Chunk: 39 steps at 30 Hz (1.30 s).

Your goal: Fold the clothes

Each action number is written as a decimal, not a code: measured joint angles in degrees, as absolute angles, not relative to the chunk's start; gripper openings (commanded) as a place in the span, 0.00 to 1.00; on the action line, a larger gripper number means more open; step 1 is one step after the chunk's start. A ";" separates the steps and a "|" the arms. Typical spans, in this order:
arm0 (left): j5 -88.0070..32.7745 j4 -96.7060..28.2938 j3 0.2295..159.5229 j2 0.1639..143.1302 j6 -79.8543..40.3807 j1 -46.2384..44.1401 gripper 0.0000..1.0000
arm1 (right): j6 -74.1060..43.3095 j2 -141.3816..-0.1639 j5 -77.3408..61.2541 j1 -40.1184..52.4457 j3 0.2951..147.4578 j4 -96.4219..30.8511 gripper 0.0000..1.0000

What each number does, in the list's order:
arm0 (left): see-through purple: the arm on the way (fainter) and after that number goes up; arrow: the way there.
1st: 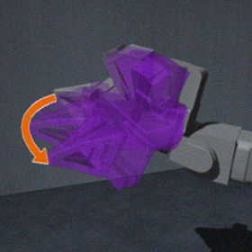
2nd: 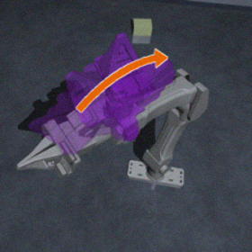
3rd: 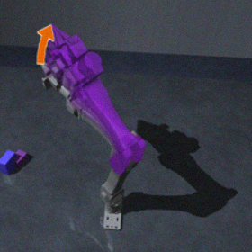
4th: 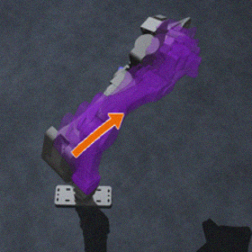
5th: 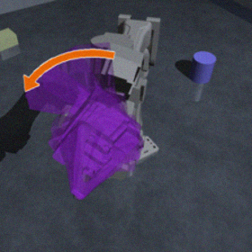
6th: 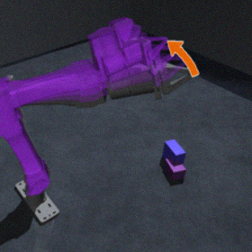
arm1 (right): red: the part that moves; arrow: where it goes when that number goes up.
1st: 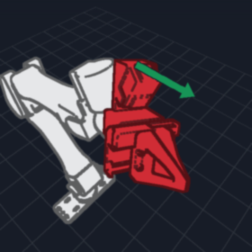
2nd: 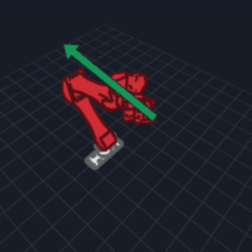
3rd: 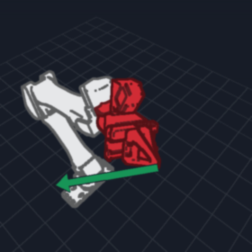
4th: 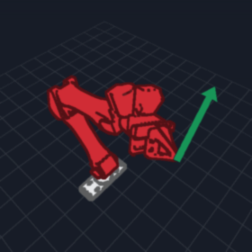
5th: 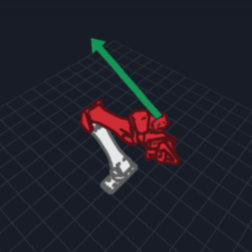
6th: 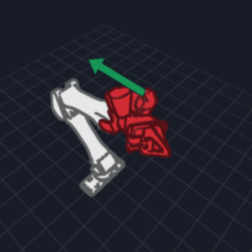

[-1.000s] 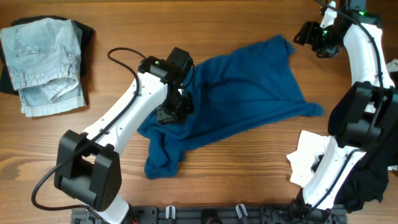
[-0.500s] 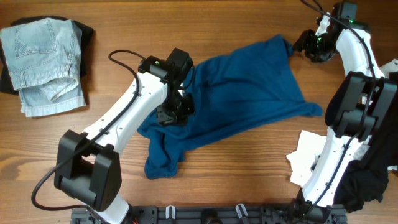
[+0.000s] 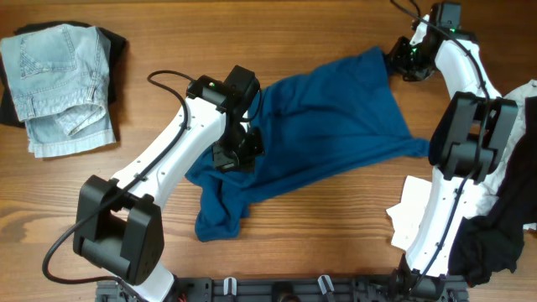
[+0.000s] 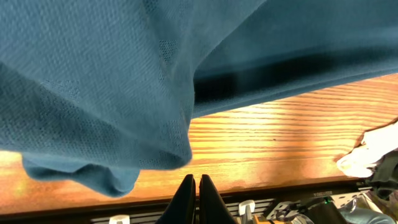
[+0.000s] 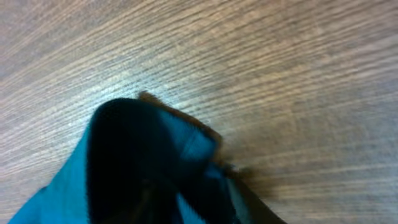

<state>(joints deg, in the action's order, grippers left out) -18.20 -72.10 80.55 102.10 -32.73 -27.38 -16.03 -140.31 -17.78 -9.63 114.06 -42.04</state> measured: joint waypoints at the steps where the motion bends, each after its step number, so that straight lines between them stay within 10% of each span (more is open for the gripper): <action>1: -18.17 -72.27 80.55 102.10 -32.73 -27.38 0.04 | -16.82 -140.70 -17.89 -9.50 114.06 -41.60 0.04; 18: -18.17 -72.66 80.55 102.10 -32.73 -27.38 0.04 | -12.86 -141.36 -20.23 -8.97 137.56 -46.17 0.04; 39: -18.20 -70.81 80.55 102.10 -32.75 -27.38 0.04 | 18.35 -118.50 -39.83 -1.34 141.08 -55.66 0.04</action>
<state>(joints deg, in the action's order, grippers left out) -18.20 -70.81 80.55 102.10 -32.75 -27.38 18.35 -118.50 -39.83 -1.34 141.08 -55.66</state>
